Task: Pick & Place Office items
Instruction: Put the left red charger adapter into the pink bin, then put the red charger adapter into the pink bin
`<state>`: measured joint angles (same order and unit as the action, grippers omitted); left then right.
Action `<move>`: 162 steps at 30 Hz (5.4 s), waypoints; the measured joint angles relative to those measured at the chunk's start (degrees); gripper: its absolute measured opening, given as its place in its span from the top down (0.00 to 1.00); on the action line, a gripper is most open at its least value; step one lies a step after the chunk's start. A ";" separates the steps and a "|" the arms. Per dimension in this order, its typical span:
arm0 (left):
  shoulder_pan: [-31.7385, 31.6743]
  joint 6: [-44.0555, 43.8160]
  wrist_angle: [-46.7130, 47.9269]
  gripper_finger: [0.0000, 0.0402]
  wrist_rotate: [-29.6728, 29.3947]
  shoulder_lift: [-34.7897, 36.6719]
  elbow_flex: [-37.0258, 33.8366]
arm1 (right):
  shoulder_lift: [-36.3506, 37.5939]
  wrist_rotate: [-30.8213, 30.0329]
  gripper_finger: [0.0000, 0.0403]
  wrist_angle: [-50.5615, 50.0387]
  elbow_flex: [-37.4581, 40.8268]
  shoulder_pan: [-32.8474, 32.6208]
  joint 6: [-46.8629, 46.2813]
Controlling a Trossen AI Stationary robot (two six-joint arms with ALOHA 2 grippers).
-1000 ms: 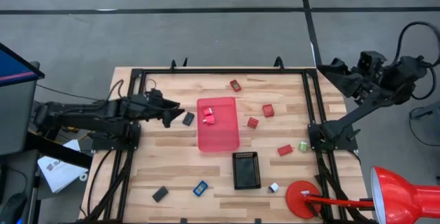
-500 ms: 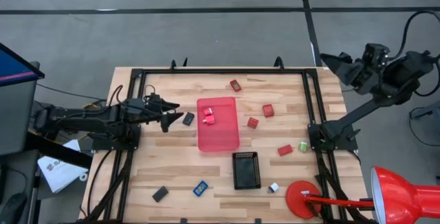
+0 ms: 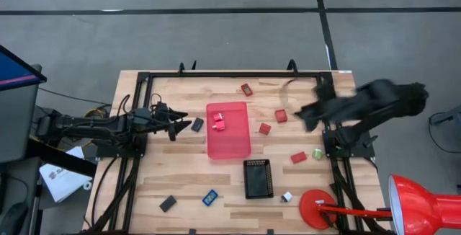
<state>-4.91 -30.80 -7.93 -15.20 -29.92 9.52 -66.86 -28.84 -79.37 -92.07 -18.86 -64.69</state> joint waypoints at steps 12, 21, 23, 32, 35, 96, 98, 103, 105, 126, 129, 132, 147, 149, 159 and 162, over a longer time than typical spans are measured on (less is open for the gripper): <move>0.00 3.54 0.08 0.35 0.00 0.09 0.00 | -11.28 11.08 0.46 9.44 11.74 14.31 23.66; -0.92 7.91 0.75 0.35 -1.40 0.09 0.00 | -10.28 23.69 0.42 23.89 25.64 22.23 36.50; -1.66 7.83 1.54 0.35 -1.38 0.24 0.00 | -10.38 24.50 0.41 26.31 28.90 22.83 40.45; -3.17 3.85 2.75 0.35 -0.98 0.97 0.01 | -12.10 26.49 0.41 43.57 41.07 25.75 46.74; -3.17 2.75 2.84 0.35 -0.98 1.23 0.02 | -12.36 27.53 0.41 47.98 44.57 26.59 47.17; -3.19 1.83 1.82 0.35 -1.02 1.06 0.05 | -34.99 37.97 0.71 68.44 26.41 29.88 37.96; -3.19 1.83 1.74 0.35 -1.02 1.06 0.06 | -37.51 38.60 0.72 66.22 24.15 30.50 40.54; -3.19 1.83 1.42 0.35 -1.03 1.06 0.07 | -39.30 39.77 0.62 66.53 22.31 31.73 41.53; -3.19 1.83 1.42 0.35 -1.03 1.05 0.06 | -38.78 38.73 0.55 67.18 21.89 32.43 41.57; -3.19 1.83 1.31 0.35 -1.02 1.06 0.06 | -14.72 13.92 0.42 26.62 31.33 40.60 17.22; -3.19 1.83 1.31 0.35 -1.02 1.06 0.07 | -11.60 16.50 0.42 27.66 36.35 40.90 8.87; -3.19 1.83 1.31 0.35 -1.02 1.06 0.04 | -11.15 16.96 0.42 30.24 39.45 40.68 6.46; -3.21 1.83 1.29 0.35 -1.02 1.03 0.05 | -19.85 23.54 0.20 40.86 43.18 43.18 13.64; -3.21 1.83 1.29 0.35 -1.02 1.06 0.05 | -20.83 22.87 0.17 39.61 43.18 43.43 14.60; -3.21 1.83 1.29 0.35 -1.02 1.06 0.04 | -26.44 23.79 0.09 42.26 43.20 44.01 15.95; -3.21 1.83 1.29 0.35 -1.02 1.05 0.04 | -28.06 24.17 0.10 42.00 43.17 43.65 16.65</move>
<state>-8.12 -28.97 -6.64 -16.23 -28.87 9.56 -94.92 -4.67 -37.37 -48.89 24.79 -48.04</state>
